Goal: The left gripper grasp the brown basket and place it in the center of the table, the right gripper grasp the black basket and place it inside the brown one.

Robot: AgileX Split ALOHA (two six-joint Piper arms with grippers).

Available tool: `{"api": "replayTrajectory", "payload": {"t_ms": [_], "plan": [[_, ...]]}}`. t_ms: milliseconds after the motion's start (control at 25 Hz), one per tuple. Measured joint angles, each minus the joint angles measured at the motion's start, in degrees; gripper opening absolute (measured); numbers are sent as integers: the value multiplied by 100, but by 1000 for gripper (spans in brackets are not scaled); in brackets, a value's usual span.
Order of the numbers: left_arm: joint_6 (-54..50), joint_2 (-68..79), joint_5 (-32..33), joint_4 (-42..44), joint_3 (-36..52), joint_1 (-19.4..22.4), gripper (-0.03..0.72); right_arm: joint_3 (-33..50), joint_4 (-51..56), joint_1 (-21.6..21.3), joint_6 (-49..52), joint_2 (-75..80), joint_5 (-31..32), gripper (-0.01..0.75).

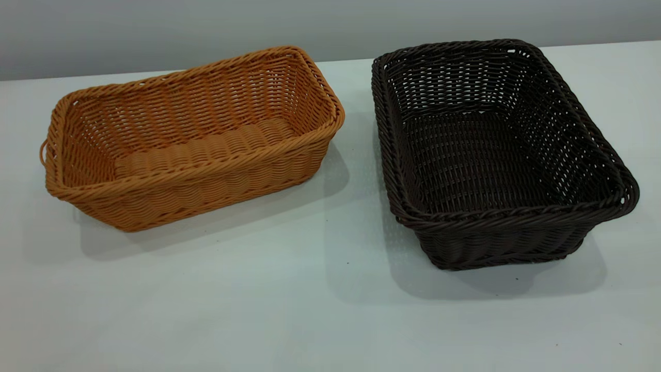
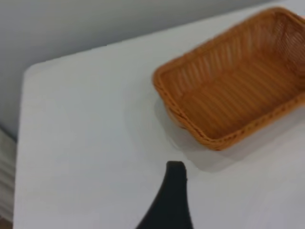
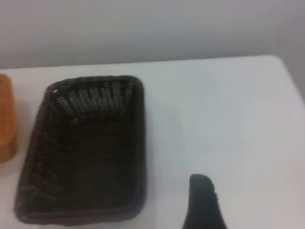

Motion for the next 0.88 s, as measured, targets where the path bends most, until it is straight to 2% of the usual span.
{"api": "replayTrajectory", "payload": {"t_ms": [320,520,680,880], "plan": [[1168,1706,-385,-154,-244,-538,635,0,1178,0,-277,1430,-775,455],[1705,2675,-551,-165,-250,-614,635,0,1353,0,-150,2012,-1147,455],[2151,3287,-625,-455,-250,-649,635,0,1513,0,-144,2402,-1148,455],[2446,3871,-847,-623,-250,-799,635,78,1591,0,-144,2709,-1440,455]]}}
